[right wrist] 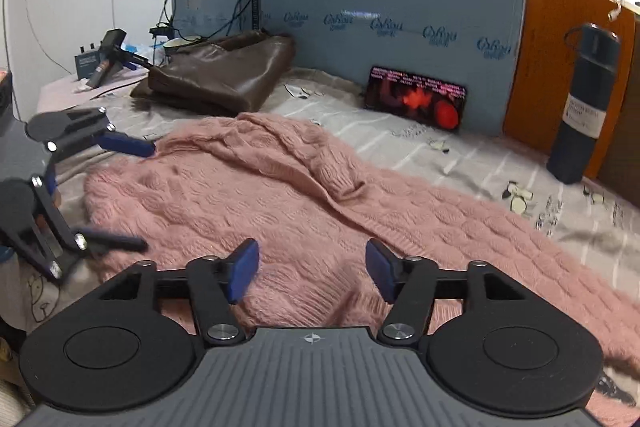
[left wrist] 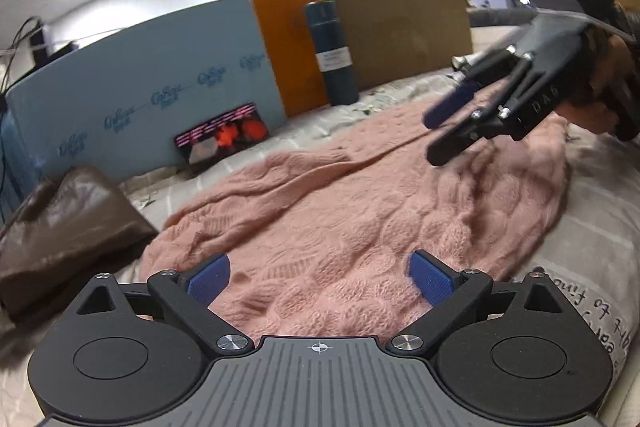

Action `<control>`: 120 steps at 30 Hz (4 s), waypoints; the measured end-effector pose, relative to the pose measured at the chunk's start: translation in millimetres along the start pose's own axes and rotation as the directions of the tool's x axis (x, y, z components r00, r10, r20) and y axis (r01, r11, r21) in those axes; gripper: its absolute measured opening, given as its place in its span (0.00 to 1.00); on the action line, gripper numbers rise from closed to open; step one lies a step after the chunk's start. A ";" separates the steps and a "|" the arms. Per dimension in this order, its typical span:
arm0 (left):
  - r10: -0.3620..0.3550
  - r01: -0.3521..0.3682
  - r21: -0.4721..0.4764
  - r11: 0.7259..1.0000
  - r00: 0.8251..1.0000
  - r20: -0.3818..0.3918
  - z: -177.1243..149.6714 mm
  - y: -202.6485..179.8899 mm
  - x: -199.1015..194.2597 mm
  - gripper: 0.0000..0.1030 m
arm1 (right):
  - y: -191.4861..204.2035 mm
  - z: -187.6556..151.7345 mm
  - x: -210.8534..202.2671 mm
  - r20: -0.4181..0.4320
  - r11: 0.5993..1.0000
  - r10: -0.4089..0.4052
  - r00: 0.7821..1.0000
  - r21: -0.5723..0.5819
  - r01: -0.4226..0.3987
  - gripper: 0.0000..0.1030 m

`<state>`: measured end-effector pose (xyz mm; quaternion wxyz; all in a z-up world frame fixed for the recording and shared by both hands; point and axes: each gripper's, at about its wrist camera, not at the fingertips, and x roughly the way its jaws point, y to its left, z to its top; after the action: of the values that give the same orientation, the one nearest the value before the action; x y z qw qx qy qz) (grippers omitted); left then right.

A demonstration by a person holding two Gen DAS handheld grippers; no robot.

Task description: Fold clothes

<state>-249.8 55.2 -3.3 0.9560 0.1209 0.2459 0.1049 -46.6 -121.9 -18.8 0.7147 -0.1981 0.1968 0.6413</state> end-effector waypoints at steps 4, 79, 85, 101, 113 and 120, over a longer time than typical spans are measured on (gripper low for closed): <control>-0.009 0.010 -0.006 1.000 0.999 0.048 3.2 5.2 -12.0 0.95 | 6.9 -1.9 9.2 -0.052 0.994 -0.066 0.996 -0.094 0.061 0.65; -0.025 0.038 -0.087 0.996 0.989 0.145 35.5 101.4 49.5 0.76 | -163.8 -9.2 -24.9 0.051 0.960 -0.044 0.998 0.278 0.028 0.37; -0.106 0.103 0.127 0.986 0.994 0.014 48.9 88.1 94.7 0.76 | -179.1 -11.0 -20.6 0.050 0.942 -0.061 0.997 0.334 0.041 0.47; -0.640 0.613 -0.221 0.759 0.765 -0.074 73.3 136.0 131.9 0.11 | -162.6 -45.3 -91.2 0.041 0.898 -0.348 0.936 0.301 0.321 0.78; -0.545 0.459 -0.462 0.759 0.835 -0.067 45.7 163.1 162.5 0.37 | -134.9 -101.2 -145.4 -0.009 0.832 -0.426 0.905 0.390 0.395 0.91; -0.305 0.291 -0.165 0.943 0.950 -0.068 69.0 121.8 129.8 0.72 | -99.4 -104.5 -118.4 -0.174 0.853 -0.481 0.859 0.132 0.505 0.92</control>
<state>-121.6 192.2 32.1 0.9549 0.0037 0.2964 -0.0168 37.5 -287.0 -40.5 0.8548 -0.2221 0.2419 0.4018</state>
